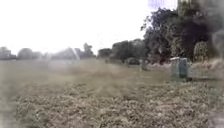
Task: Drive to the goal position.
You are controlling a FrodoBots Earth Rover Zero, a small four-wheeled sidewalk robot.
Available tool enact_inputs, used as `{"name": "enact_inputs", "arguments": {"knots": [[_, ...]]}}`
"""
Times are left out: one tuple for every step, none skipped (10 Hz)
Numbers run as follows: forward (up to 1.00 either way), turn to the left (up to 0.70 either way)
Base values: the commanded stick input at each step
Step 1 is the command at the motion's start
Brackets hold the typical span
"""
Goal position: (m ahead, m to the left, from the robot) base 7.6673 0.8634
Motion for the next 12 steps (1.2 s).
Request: {"name": "enact_inputs", "arguments": {"knots": [[0.70, -0.08], [0.70, -0.03], [0.70, -0.01], [0.70, 0.00], [0.70, 0.00], [0.70, 0.00], [0.70, 0.00], [0.70, 0.00], [0.70, 0.00], [0.70, 0.00], [0.70, 0.00], [0.70, 0.00]]}}
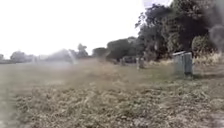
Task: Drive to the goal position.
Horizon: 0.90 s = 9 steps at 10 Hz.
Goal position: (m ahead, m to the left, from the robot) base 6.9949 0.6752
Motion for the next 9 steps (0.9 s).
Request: {"name": "enact_inputs", "arguments": {"knots": [[0.70, 0.00], [0.70, 0.00], [0.70, 0.00], [0.70, -0.01], [0.70, -0.01], [0.70, -0.02], [0.70, -0.02], [0.70, -0.09], [0.70, -0.12]]}}
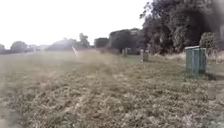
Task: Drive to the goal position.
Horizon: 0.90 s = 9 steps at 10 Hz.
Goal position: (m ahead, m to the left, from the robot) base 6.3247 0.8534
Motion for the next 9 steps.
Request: {"name": "enact_inputs", "arguments": {"knots": [[0.70, -0.12], [0.70, -0.12], [0.70, -0.12], [0.70, -0.13], [0.70, -0.14], [0.70, -0.14], [0.70, -0.14], [0.70, -0.14], [0.70, -0.14]]}}
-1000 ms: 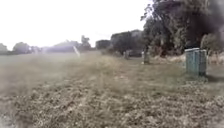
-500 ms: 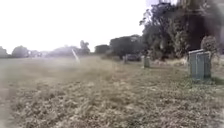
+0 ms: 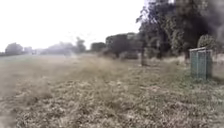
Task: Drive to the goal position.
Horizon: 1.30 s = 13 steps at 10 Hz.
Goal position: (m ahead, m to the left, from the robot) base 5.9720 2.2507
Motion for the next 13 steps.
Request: {"name": "enact_inputs", "arguments": {"knots": [[0.70, -0.15], [0.70, -0.15], [0.70, -0.15], [0.70, -0.14], [0.70, -0.09], [0.70, -0.05], [0.70, -0.03], [0.70, -0.01], [0.70, 0.00], [0.70, 0.00], [0.70, 0.00], [0.70, 0.00], [0.70, 0.00]]}}
